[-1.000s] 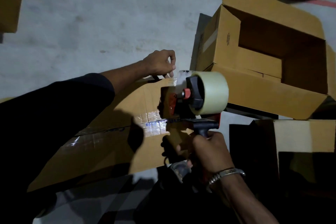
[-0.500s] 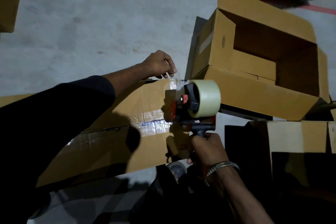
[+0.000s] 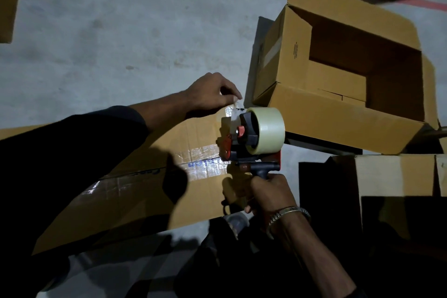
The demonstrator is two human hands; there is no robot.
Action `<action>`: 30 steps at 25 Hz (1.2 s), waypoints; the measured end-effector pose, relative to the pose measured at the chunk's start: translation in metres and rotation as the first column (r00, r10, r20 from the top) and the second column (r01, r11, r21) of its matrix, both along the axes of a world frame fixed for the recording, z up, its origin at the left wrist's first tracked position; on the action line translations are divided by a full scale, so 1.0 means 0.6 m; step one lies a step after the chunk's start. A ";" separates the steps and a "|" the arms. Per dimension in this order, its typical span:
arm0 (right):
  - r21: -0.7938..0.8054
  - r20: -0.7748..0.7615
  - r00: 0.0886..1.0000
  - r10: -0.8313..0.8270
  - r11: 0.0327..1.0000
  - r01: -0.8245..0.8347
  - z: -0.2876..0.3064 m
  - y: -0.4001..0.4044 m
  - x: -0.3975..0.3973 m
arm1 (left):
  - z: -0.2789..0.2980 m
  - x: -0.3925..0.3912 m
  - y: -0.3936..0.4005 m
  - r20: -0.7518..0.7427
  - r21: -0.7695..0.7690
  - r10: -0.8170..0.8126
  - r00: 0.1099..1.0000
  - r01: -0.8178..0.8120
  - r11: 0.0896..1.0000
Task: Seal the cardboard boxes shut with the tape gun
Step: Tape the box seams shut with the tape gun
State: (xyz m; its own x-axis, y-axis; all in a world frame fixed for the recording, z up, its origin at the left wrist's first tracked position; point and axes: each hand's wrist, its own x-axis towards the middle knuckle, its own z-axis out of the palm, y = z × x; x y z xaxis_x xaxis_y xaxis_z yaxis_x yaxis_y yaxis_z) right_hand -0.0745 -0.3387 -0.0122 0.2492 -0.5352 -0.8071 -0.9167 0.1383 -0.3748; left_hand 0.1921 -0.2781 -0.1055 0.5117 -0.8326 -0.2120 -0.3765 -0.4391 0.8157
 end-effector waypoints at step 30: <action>0.123 -0.165 0.948 0.274 0.959 -0.255 0.031 -0.047 -0.186 | 0.002 -0.018 -0.002 0.331 0.305 -0.028 0.943 -0.079 0.949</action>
State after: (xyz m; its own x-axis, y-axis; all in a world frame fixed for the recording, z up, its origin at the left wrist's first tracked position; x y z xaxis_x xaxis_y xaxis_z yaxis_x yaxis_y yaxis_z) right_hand -0.1860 -0.3668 0.0064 0.2183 -0.3846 -0.8969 -0.9759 -0.0902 -0.1988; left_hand 0.1811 -0.2791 -0.1044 0.6170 -0.7376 -0.2742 -0.5836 -0.6626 0.4695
